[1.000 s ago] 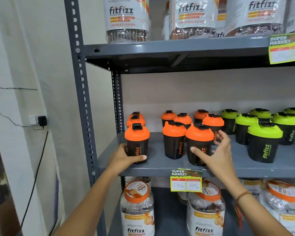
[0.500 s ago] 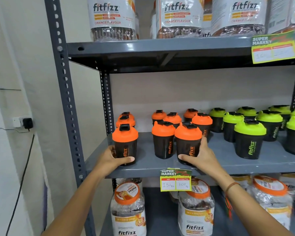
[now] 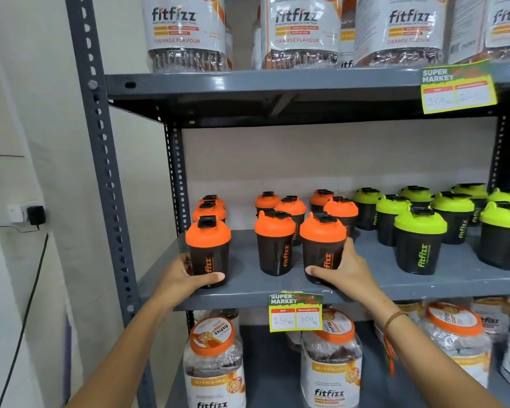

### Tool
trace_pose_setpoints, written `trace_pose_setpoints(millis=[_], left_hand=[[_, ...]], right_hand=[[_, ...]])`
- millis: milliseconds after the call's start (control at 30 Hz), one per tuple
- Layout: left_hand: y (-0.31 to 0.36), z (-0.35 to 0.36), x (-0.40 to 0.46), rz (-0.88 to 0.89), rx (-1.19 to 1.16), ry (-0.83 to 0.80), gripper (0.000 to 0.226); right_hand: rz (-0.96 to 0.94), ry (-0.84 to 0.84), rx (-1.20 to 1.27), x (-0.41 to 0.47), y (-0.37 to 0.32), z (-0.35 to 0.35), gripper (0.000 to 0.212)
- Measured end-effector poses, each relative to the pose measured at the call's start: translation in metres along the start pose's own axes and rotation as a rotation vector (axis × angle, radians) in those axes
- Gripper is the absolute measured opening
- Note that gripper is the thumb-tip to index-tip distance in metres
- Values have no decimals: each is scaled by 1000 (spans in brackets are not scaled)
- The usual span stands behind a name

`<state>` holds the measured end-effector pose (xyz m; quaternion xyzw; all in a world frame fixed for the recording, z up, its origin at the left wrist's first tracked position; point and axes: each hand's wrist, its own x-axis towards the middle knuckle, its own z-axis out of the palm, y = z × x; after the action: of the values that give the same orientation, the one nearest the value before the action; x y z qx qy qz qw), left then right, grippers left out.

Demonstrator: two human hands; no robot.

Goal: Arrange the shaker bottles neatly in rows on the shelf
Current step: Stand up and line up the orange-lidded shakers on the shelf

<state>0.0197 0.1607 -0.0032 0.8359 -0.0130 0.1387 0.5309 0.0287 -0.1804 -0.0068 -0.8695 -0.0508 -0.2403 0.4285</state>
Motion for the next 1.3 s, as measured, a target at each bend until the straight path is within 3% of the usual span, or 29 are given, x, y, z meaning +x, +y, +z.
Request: trace_pose_setpoints(millis=[400, 700, 900, 933, 1000, 1067, 1100, 1133, 1200, 1300], left_hand=[[-2, 0, 2, -5, -6, 0, 80], [1, 1, 0, -10, -44, 2, 70], [6, 4, -8, 39, -66, 8, 75], [8, 6, -12, 58, -114, 78, 83], [11, 12, -25, 114, -175, 377, 87], [17, 24, -46, 266, -177, 667, 71], [20, 33, -57, 366, -176, 725, 61], [24, 44, -67, 456, -170, 711, 52], [35, 70, -82, 565, -143, 532, 42], [53, 107, -85, 494, -4, 184, 78]], right_hand=[[147, 103, -105, 5, 34, -45, 73], [157, 101, -80, 5, 37, -49, 74], [105, 189, 14, -8, 36, -48, 119], [100, 215, 39, -12, 35, -47, 122], [67, 289, 55, -18, 33, -45, 122], [-1, 378, 33, -25, 27, -43, 114], [-49, 423, 16, -28, 22, -43, 108], [-104, 468, -9, -30, 16, -42, 102], [-212, 548, -57, -31, 2, -42, 91], [-309, 595, -72, -27, -18, -43, 83]])
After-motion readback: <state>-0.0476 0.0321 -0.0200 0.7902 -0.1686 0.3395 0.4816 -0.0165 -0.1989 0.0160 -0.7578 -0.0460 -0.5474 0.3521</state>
